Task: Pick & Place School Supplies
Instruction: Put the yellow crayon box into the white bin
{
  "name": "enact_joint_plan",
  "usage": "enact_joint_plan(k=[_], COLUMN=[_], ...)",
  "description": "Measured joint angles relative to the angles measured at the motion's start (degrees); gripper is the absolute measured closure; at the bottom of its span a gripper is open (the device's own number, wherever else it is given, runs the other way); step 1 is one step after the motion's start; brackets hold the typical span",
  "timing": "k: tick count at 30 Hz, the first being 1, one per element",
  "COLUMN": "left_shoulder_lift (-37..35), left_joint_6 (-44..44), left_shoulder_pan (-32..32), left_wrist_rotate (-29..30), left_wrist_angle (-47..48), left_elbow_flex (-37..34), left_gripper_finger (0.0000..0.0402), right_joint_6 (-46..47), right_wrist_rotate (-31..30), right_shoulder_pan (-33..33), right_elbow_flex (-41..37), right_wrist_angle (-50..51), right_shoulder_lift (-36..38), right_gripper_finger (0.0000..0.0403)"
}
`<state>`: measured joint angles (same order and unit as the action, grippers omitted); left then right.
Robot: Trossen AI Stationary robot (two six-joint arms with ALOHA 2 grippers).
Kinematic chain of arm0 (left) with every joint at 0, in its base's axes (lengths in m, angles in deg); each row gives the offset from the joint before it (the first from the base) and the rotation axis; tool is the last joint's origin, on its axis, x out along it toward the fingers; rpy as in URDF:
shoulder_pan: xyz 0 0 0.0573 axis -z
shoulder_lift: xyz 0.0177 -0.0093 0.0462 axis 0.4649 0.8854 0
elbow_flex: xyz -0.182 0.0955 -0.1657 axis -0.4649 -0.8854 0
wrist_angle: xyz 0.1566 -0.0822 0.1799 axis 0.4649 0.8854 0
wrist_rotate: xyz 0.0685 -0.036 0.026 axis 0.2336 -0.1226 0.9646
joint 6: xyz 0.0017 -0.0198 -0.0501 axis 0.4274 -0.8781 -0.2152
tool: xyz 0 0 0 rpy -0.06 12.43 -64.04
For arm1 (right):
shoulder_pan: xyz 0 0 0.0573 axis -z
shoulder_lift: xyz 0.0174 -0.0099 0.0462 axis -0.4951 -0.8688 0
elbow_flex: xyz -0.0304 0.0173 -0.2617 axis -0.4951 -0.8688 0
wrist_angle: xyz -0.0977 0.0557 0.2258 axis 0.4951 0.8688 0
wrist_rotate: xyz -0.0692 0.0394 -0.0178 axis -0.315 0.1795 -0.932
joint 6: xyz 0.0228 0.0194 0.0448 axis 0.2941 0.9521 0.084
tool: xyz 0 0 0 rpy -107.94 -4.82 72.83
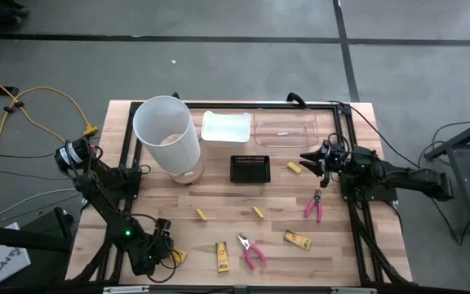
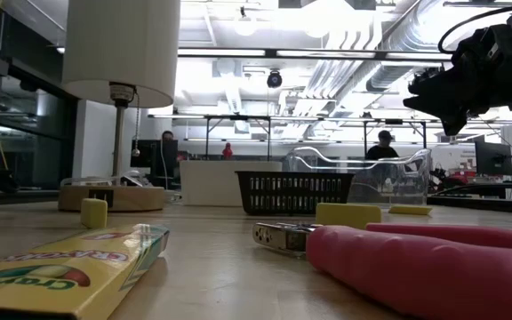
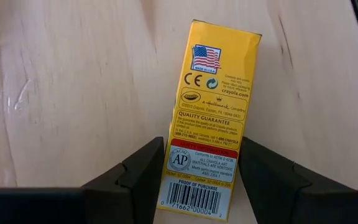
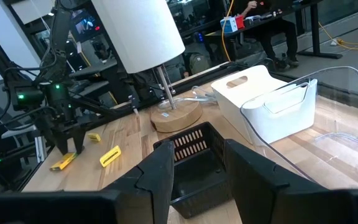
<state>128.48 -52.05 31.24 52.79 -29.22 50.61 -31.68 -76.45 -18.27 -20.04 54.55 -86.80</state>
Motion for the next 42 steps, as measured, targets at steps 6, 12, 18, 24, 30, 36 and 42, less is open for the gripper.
enact_joint_plan(k=[6, 12, 18, 24, 30, 36, 42], left_shoulder_lift=[-0.08, -0.09, -0.13, -0.13, -1.19, -4.75, -8.67], left_joint_6=[0.31, 0.35, 2.0, 5.79, 10.68, 12.97, 15.49], left_shoulder_pan=[-0.08, -0.09, -0.86, -3.1, -5.76, -9.43, -13.58], left_wrist_rotate=[0.9, 2.46, 4.18, 3.86, 3.05, 2.98, 0.84], left_wrist_angle=[-1.28, -2.11, -4.52, -5.92, -5.86, -5.5, -5.33], left_elbow_flex=[0.0, 0.02, 0.04, 1.1, 2.97, 3.13, 3.13], left_gripper_finger=[0.0212, 0.0212, 0.0212, 0.0212, 0.0212, 0.0212, 0.0212], right_joint_6=[0.0, 0.01, -0.01, 0.01, 0.01, 0.0, 0.01], right_wrist_rotate=[0.0, 0.02, 0.0, 0.02, 0.0, 0.0, 0.0], right_shoulder_pan=[-0.01, -0.01, -0.01, -0.01, -0.01, -0.01, 0.0], right_elbow_flex=[0.01, 0.0, 0.02, 0.0, 0.0, 0.0, 0.0], right_wrist_angle=[0.0, 0.0, 0.0, 0.0, 0.0, 0.0, 0.0], right_shoulder_lift=[0.01, 0.01, 0.01, 0.01, -0.01, 0.0, 0.0], right_gripper_finger=[0.027, 0.027, 0.027, 0.027, 0.027, 0.027, 0.027])
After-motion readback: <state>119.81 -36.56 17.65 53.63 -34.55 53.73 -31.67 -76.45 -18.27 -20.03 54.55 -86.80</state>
